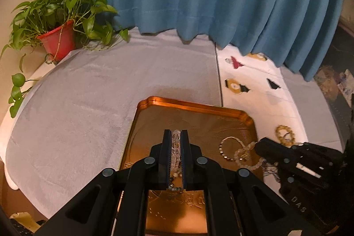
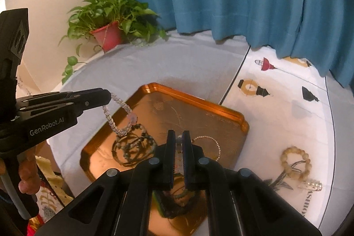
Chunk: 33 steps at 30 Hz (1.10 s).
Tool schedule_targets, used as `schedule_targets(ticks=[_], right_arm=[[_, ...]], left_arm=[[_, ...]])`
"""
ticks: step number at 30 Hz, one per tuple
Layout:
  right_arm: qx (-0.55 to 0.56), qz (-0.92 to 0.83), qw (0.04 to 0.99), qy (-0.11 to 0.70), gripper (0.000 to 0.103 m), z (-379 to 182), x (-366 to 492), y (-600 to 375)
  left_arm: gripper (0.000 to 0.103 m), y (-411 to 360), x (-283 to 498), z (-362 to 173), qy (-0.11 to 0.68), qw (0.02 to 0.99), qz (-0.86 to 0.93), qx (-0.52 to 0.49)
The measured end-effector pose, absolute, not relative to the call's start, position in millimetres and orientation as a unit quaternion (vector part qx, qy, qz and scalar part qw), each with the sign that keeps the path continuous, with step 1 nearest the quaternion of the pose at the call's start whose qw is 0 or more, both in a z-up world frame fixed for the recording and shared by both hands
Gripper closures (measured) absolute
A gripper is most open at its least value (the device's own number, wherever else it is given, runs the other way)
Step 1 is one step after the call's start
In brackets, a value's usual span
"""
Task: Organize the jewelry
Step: 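Lower the bracelets into the tray and open both tools, then withdraw both tools toward the amber bead bracelet and pearl bar bracelet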
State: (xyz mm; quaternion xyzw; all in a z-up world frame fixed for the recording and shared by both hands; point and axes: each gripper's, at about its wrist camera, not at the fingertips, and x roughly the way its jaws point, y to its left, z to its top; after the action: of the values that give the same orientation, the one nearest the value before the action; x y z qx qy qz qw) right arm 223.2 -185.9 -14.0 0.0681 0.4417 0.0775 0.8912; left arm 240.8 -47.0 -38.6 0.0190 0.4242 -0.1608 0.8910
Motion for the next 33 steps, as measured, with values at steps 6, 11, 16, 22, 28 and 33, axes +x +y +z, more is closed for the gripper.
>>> schedule_targets(ticks=[6,11,16,22,28,33], right_arm=[[0.072,0.072,0.89,0.445,0.032,-19,228,-187],[0.054,0.075,0.901,0.425,0.024,-7,201,-182],[0.077,0.05,0.896,0.435,0.024,7,168,-189],[0.116,0.019,0.893,0.434,0.024,35,112,-199],[0.111,0.001,0.903,0.415,0.024,66,57,-197],[0.106,-0.005,0.913,0.395,0.023,88,15,-196]], left_arm=[[0.002,-41,236,-42,0.398,0.911,-0.105,0.029],[0.001,-36,211,-36,0.391,0.914,-0.092,0.05],[0.001,-37,170,-22,0.389,0.916,-0.078,0.058],[0.001,-41,107,-2,0.384,0.917,-0.085,0.06],[0.001,-50,51,23,0.357,0.925,-0.098,0.081],[0.001,-51,14,38,0.343,0.93,-0.097,0.088]])
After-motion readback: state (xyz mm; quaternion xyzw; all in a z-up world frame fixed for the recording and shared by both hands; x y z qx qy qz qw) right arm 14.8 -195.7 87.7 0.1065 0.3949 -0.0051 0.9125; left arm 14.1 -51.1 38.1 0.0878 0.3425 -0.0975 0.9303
